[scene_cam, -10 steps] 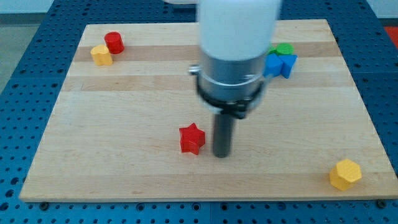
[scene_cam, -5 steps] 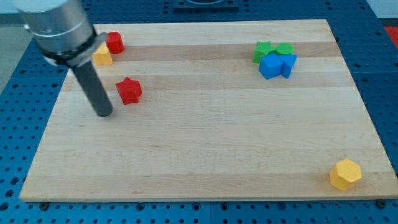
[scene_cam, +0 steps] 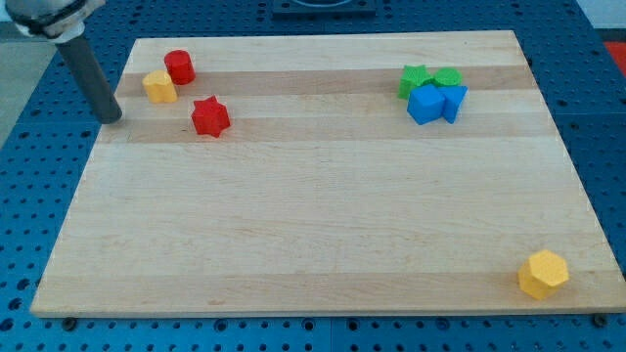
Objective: Move the red star to the red circle and the yellow heart
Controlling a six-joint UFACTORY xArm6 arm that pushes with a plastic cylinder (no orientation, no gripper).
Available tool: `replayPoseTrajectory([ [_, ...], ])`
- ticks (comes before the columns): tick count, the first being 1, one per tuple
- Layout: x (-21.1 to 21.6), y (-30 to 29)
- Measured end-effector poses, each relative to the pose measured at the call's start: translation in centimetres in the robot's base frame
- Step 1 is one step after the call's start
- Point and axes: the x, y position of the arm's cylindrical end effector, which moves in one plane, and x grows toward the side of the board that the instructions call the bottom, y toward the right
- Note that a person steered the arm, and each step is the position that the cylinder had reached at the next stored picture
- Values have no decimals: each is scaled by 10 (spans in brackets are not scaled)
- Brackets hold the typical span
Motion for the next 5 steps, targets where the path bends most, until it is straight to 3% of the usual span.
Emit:
replayPoseTrajectory([
  [1,36,38],
  [3,0,87],
  [4,7,75],
  [5,33,107],
])
